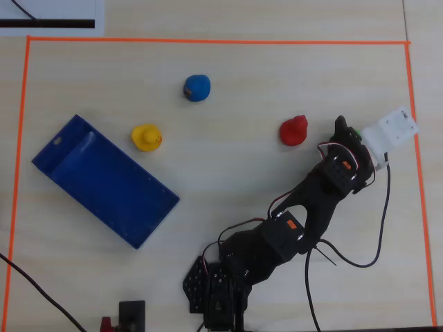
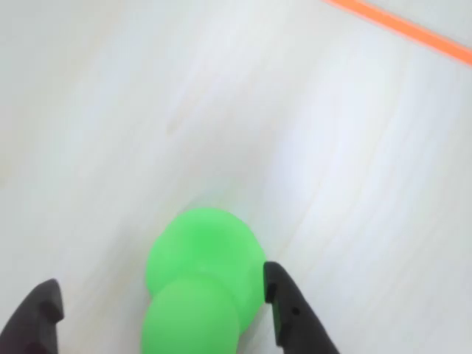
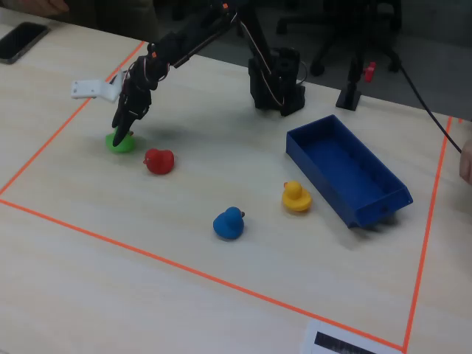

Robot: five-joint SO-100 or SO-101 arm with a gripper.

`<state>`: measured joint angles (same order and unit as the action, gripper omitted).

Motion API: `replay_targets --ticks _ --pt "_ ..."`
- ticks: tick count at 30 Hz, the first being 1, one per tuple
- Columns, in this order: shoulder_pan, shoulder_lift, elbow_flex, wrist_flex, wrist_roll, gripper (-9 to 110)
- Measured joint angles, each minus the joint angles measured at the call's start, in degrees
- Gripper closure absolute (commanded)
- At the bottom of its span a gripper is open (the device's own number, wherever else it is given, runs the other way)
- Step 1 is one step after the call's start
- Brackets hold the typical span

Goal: Grasp green duck and put it into box.

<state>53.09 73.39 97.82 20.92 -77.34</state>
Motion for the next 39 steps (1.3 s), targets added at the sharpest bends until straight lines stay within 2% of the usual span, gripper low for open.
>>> replay_targets --ticks 23,37,39 --pt "0.00 -5.80 -1.93 -4.04 -2.81 65" --pt "0.00 -2.72 9.14 -12.39 -5.98 65" --pt "0.00 -2.02 10.63 -13.45 -6.15 72"
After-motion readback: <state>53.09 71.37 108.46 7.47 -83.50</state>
